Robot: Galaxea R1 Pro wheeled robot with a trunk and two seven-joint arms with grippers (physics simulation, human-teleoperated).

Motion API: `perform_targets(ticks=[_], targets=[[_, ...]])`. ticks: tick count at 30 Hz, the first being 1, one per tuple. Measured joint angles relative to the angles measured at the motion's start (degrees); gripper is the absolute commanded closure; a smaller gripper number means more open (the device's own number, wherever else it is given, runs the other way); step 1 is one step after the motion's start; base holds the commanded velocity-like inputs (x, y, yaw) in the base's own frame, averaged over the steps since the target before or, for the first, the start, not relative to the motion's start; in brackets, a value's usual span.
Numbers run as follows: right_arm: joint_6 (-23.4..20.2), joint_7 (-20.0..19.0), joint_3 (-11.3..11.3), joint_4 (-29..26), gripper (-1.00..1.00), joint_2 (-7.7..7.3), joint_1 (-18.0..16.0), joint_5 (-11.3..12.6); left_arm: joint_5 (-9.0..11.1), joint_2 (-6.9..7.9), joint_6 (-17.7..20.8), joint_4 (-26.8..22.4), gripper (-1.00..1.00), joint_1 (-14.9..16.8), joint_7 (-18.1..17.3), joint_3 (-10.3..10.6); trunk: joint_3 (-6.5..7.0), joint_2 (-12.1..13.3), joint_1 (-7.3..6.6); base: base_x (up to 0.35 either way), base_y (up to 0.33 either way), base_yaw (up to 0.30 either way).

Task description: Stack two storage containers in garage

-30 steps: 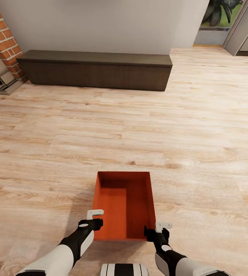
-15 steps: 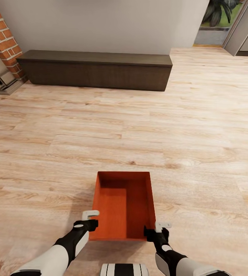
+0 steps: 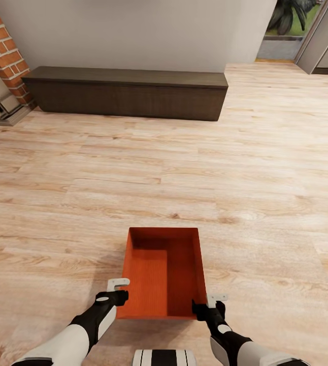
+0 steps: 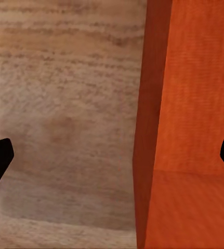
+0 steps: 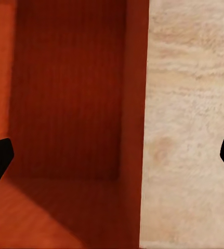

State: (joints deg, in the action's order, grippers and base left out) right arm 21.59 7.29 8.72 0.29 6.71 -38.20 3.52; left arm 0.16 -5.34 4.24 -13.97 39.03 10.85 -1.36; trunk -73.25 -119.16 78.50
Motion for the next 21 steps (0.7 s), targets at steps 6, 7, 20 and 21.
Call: perform_targets(ticks=[6,7,20,21], targets=[[0.0,0.0,0.0,0.0,-1.0,-0.12,0.0,0.3,-0.1,-0.04,0.0,-0.1,-1.0,0.0,0.0,0.1,0.0,0.0,0.0,0.0,0.0,0.0],[0.0,0.0,0.0,0.0,-1.0,-0.11,0.0,0.2,-0.1,-0.05,0.0,-0.1,-1.0,0.0,0.0,0.1,0.0,0.0,0.0,0.0,0.0,0.0],[-0.8,0.1,-0.1,-0.1,-1.0,-0.16,0.0,0.5,-0.3,-0.36,0.0,-0.1,-1.0,0.0,0.0,0.3,0.0,0.0,0.0,0.0,0.0,0.0],[-0.8,0.1,-0.1,-0.1,-1.0,-0.15,0.0,0.4,-0.3,-0.34,0.0,-0.2,-1.0,0.0,0.0,0.3,0.0,0.0,0.0,0.0,0.0,0.0]])
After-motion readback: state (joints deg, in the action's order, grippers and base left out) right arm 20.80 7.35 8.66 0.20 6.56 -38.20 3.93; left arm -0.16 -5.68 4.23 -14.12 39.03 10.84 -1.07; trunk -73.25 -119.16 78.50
